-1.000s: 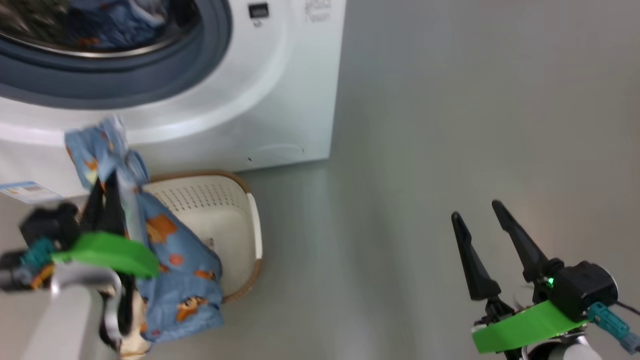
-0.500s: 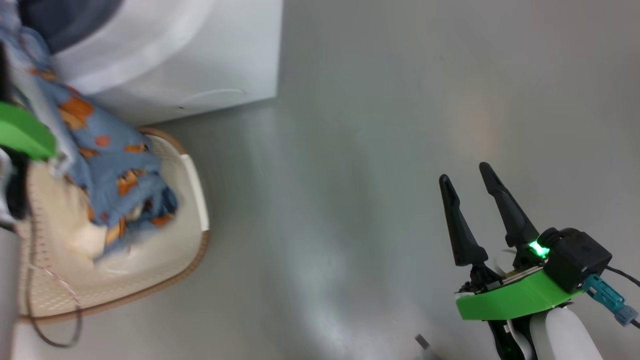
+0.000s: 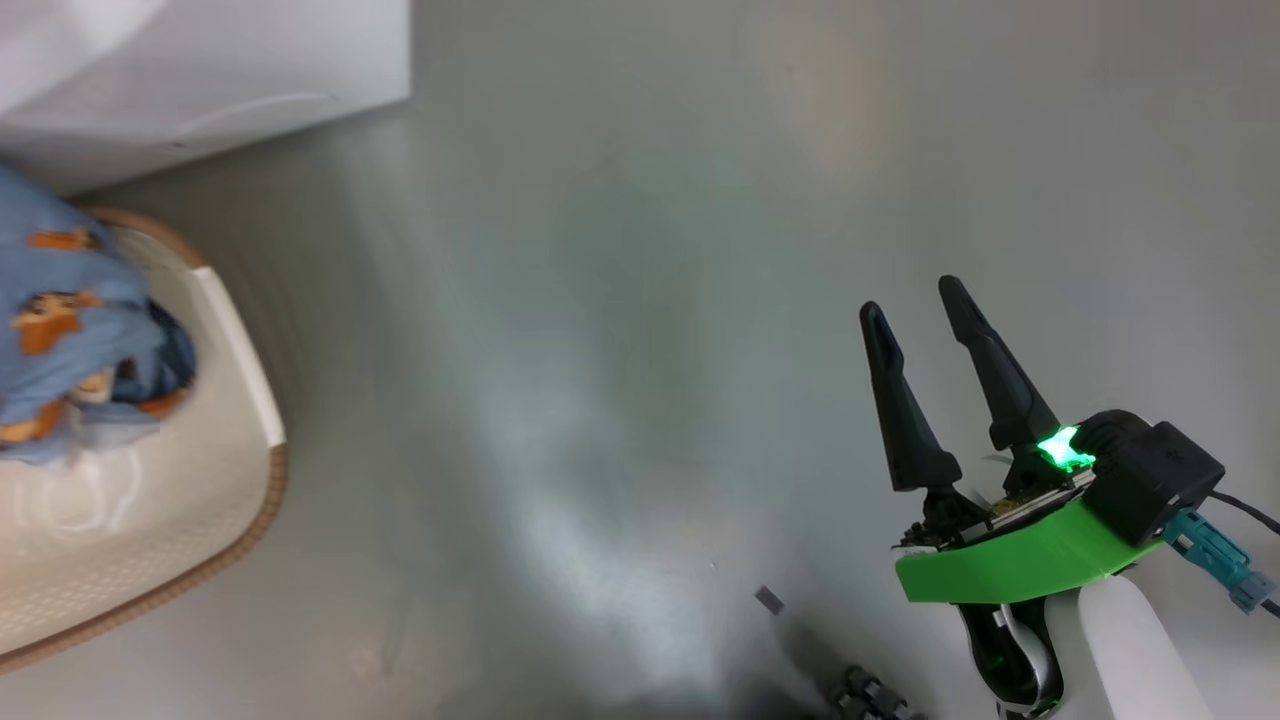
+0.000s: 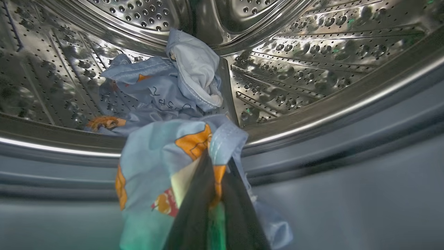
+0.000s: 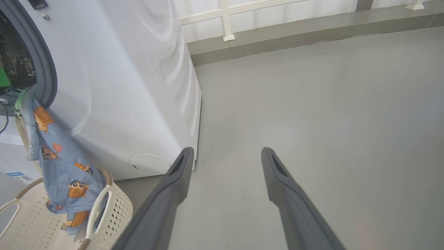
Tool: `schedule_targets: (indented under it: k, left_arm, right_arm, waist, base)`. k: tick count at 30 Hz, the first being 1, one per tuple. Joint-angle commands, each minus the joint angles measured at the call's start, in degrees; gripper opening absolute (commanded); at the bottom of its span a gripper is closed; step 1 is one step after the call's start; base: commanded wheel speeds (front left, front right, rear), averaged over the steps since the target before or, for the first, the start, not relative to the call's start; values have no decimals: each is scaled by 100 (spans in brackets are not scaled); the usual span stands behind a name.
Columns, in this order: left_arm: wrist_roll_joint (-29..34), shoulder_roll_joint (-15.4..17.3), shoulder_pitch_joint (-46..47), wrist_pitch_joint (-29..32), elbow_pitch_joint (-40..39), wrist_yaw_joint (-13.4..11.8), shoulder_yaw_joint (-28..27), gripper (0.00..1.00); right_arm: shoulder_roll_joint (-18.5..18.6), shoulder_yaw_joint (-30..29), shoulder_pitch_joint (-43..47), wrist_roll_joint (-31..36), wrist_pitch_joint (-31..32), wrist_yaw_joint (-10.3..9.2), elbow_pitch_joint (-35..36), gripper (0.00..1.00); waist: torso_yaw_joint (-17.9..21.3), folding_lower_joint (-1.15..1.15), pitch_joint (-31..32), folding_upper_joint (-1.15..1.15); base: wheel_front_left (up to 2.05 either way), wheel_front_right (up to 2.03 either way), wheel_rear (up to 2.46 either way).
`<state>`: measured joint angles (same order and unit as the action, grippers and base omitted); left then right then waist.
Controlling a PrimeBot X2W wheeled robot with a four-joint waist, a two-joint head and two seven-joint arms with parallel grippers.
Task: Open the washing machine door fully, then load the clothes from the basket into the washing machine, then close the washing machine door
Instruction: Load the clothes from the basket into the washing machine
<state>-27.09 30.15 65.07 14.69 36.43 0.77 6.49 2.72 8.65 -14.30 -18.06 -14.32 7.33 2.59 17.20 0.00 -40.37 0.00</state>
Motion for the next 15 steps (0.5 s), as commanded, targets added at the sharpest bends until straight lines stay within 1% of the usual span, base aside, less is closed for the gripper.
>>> schedule_targets:
  k: [1, 4, 7, 10, 15]
  left_arm:
    - [-8, 396, 229, 92, -111, -18, -150, 0]
    - [59, 559, 521, 209, -71, -104, -161, 0]
    - [183, 749, 823, 185, -23, -165, -149, 0]
    - [338, 876, 1123, -21, 34, -236, -119, 0]
    - [574, 987, 1612, -478, 194, -332, -44, 0]
  right_arm:
    - [16, 141, 38, -61, -66, 16, 159, 100]
    - [16, 170, 1, -78, -66, 16, 192, 100]
    - [16, 209, -29, -80, -67, 16, 218, 100]
    - [16, 248, -49, -77, -67, 16, 225, 100]
    - [16, 288, -75, -81, -67, 16, 238, 100]
  waist:
    - [255, 0, -309, 0]
    - [297, 0, -400, 0]
    - [334, 0, -470, 0]
    - [354, 0, -525, 0]
    - [349, 0, -598, 0]
  base:
    - [0, 0, 0]
    - [0, 0, 0]
    - [0, 0, 0]
    - [0, 0, 0]
    - [0, 0, 0]
